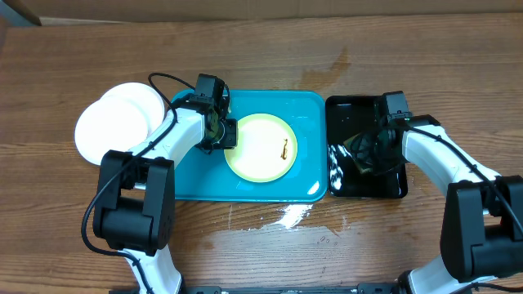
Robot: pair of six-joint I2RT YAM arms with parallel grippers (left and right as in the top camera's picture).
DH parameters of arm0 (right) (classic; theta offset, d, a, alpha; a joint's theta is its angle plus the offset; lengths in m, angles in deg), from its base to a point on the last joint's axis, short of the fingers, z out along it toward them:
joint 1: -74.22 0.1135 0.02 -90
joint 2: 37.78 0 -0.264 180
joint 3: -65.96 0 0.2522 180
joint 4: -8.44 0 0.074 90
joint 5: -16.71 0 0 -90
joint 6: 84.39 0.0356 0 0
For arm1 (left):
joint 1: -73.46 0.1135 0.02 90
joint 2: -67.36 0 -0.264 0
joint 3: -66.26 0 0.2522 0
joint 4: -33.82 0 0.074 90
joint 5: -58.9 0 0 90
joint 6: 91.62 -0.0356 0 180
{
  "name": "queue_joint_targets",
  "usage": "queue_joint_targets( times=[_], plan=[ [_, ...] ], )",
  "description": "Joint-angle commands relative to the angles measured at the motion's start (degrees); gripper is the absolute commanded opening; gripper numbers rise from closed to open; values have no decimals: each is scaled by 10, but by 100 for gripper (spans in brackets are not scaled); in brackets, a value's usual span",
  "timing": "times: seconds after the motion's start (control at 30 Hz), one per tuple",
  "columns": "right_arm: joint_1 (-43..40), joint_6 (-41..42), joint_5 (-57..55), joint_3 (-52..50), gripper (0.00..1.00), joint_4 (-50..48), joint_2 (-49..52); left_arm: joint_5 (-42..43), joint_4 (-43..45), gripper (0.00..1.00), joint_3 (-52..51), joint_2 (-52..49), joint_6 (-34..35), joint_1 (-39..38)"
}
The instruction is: Clean dirty plates on tray and stack at the side
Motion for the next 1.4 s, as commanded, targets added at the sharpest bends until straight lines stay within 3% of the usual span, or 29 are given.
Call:
queue_joint_targets(
  times=[0.0,0.1,0.23,0.37,0.67,0.87,1.03,1.1,1.23,1.37],
  plan=[
    [2,4,65,-14,18,10,-3,-17,3,33,-17,-4,-6,3],
    [2,11,89,-14,18,11,-3,-16,4,33,-17,-4,-6,3],
    [0,14,73,0,33,12,-4,-21,5,34,-17,-4,-7,3],
    [-3,-21,73,45,40,41,-4,-30,3,39,-17,-4,-7,3],
    [-3,-44,30,86,46,110,-4,-12,-23,40,-17,-4,5,3],
    [-3,-44,-7,77,50,113,-3,-9,-33,31,-17,-4,5,3],
    [4,-45,-6,52,53,85,-3,7,-31,17,-17,-4,9,2],
    [16,-73,-6,34,57,48,-3,6,-29,6,-17,-4,11,2],
    [30,-136,-7,12,62,4,-3,6,-29,4,-17,-4,11,2],
    [35,-128,0,8,61,18,-3,6,-29,5,-17,-4,11,0]
  ],
)
